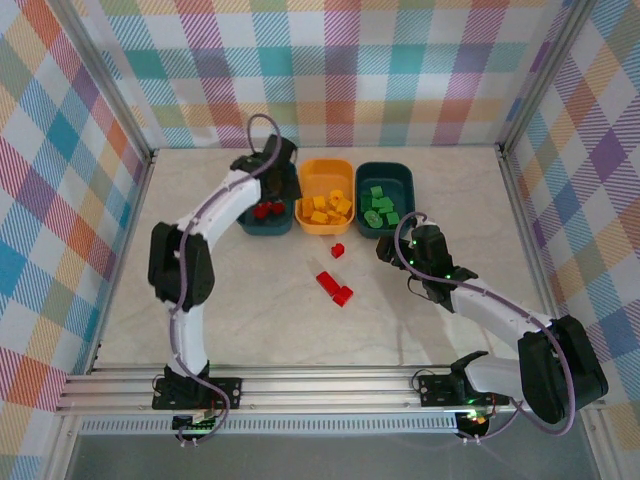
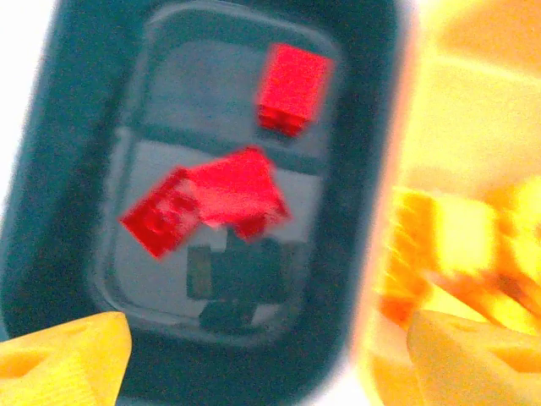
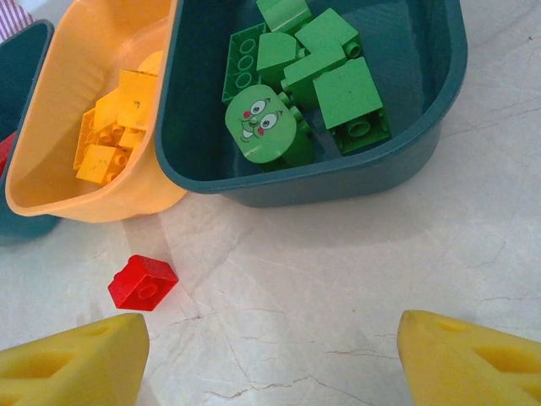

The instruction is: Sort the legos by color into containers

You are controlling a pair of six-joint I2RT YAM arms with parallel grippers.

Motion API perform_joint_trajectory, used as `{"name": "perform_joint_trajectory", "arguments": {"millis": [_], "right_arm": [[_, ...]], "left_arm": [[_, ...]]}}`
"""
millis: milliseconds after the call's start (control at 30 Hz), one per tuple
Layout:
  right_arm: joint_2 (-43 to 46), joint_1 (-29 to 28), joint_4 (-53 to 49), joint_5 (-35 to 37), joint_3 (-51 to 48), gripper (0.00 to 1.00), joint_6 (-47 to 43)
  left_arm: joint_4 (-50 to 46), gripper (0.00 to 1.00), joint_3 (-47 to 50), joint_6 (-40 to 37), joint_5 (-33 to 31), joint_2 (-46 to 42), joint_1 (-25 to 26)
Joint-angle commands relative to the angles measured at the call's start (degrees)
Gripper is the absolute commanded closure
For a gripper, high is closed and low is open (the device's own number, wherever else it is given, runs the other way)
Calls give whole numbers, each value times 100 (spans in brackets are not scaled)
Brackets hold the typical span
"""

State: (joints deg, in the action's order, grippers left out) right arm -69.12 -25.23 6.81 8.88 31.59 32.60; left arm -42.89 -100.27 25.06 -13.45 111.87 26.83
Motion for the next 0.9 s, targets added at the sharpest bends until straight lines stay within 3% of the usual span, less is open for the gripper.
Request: {"name": "perform_joint_trajectory", "arguments": {"millis": [0,100,200,267,867], "right_arm": [[197,-52,74,243,-23,22,0],[264,-52,66,343,-61,22,27],[233,-51,82,316,-55,22,45],[177,-52,93,316,-44,22,43],[182,-56,66,209,-30,22,52]], "left_arm": [[935,17,996,-390,87,-561,1090],[1663,21,1682,-845,232,-518,1716],[1821,23,1774,-1081,470,-238,1898],[1930,24,1809,-1205,619,-135,1923],[1655,30,1097,-1756,-79,1011,1904]]}}
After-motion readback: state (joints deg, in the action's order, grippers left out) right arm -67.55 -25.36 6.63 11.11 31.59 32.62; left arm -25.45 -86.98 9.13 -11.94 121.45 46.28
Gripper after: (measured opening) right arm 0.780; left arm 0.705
